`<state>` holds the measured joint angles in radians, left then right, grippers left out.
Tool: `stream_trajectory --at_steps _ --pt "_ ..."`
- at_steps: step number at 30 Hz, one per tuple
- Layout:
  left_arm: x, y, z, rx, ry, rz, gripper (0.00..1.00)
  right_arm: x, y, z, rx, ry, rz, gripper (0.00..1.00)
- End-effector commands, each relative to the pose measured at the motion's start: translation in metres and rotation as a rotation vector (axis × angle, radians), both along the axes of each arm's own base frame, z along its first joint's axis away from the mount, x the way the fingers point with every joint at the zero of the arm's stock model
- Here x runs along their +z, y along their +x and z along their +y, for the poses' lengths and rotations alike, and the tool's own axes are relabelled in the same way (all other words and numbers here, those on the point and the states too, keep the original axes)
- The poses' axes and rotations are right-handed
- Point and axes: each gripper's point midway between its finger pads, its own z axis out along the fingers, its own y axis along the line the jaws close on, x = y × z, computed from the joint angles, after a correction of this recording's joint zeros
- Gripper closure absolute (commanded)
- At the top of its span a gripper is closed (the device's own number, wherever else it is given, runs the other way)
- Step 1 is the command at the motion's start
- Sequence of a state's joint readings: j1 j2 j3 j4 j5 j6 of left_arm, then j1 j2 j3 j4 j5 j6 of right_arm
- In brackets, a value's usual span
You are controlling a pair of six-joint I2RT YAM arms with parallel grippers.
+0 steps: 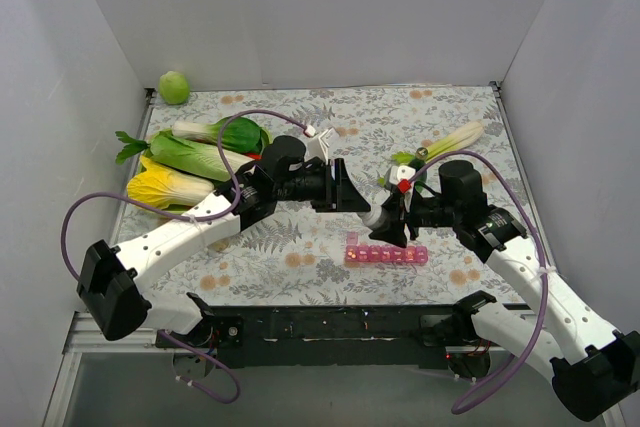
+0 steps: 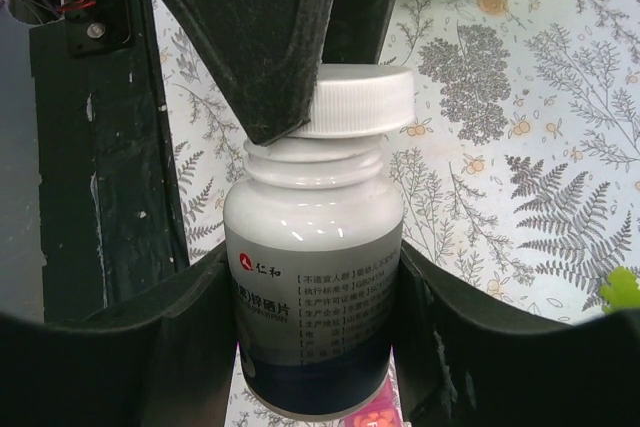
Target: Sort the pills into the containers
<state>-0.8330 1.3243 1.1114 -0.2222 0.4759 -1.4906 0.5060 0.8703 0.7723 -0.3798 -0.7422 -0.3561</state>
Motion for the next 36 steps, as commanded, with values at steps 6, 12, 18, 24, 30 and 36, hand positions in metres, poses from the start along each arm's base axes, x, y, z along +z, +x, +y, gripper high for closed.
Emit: stream_trajectory --at_steps 6,12,18,24,30,36 --pt "0.01 -0.032 0.0 -0.182 -0.04 -0.007 0.83 0.029 0.004 0.005 0.02 0.047 -0.096 0.99" --pt "0.0 -0.034 0.004 -0.179 -0.02 0.007 0.83 0.034 0.005 0.006 0.017 0.057 -0.1 0.99" --pt "-0.003 -0.041 0.005 -0.22 -0.013 0.018 0.84 0.038 0.004 0.006 0.02 0.064 -0.105 0.99" --pt "-0.011 -0.04 0.003 -0.22 -0.003 0.04 0.84 0.039 -0.001 0.009 0.036 0.091 -0.079 0.99" --pt "-0.01 -0.037 -0.009 -0.231 -0.05 0.058 0.85 0.042 -0.002 0.012 0.041 0.118 -0.063 0.99" --pt "-0.011 -0.04 -0.012 -0.278 -0.048 0.039 0.85 0.038 -0.011 0.014 0.078 0.13 -0.032 0.99"
